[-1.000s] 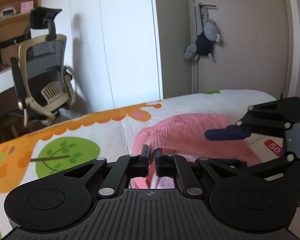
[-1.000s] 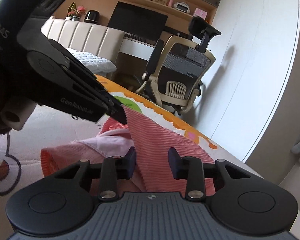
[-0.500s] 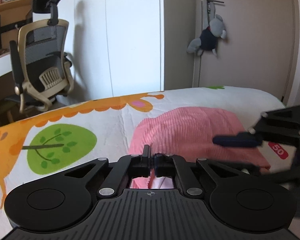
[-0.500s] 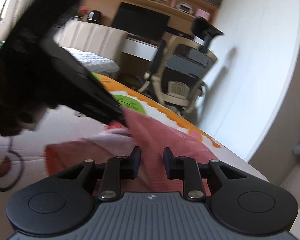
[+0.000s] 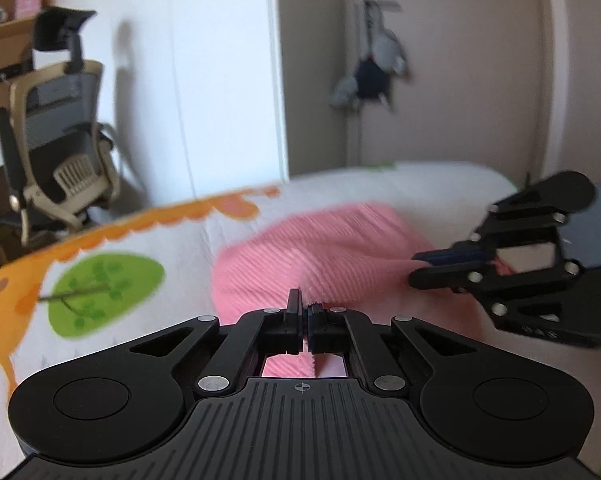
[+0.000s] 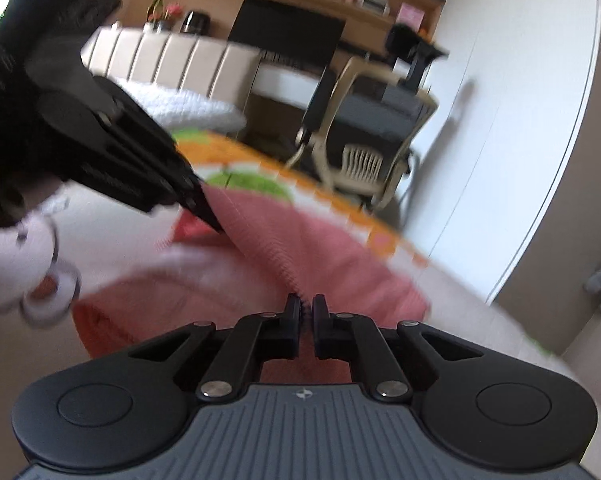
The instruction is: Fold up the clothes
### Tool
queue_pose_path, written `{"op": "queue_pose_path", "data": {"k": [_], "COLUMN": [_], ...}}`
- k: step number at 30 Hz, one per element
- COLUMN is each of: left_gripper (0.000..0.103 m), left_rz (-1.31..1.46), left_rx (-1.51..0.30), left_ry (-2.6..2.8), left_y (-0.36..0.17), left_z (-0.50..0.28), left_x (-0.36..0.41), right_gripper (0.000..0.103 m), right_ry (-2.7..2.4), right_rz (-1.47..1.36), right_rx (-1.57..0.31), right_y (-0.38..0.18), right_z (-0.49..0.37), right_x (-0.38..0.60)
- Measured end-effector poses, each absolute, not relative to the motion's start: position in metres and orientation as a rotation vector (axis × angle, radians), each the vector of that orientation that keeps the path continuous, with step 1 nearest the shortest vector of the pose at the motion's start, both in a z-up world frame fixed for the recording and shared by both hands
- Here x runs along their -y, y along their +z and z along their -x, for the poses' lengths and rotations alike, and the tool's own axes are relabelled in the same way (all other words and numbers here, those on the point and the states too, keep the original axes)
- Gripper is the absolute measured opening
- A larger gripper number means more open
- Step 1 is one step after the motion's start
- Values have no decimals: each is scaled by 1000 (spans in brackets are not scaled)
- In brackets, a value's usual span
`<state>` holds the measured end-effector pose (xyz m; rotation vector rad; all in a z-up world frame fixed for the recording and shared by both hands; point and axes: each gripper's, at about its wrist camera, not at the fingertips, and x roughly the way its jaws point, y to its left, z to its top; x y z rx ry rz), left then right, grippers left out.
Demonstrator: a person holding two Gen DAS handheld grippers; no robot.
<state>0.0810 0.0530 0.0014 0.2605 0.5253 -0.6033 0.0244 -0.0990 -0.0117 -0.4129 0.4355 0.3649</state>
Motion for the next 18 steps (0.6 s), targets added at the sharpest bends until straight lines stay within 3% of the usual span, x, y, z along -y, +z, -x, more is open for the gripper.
{"op": "queue_pose_path", "data": {"k": [4, 7, 9, 10, 13, 15, 18], "left_gripper": [4, 21, 42, 45, 59, 81, 86], "left_rz": [-307, -299, -268, -231, -43, 151, 354], "left_rx": [-567, -613, -640, -650, -662, -659, -683], "left_ry": [-667, -775, -817, -827, -797, -704, -553], "left_y": [-4, 0, 1, 4, 19, 26, 19], "left_z": [-55, -36, -28, -29, -44, -67, -98], "left_x": [-48, -47, -50, -54, -75, -98, -123], "right_gripper": [7, 7, 8, 10, 32, 50, 51], "right_ry": [368, 397, 421, 425, 433, 431, 433], "right_rz": [410, 383, 356, 339, 242, 119, -83], "right_rx": [-484, -526, -559, -572, -578, -552, -526], "right_y": [-21, -17, -15, -14, -1, 14, 32], "right_z": [-16, -10, -5, -2, 4, 1, -12], "right_x": [108, 122, 134, 141, 162, 177, 197]}}
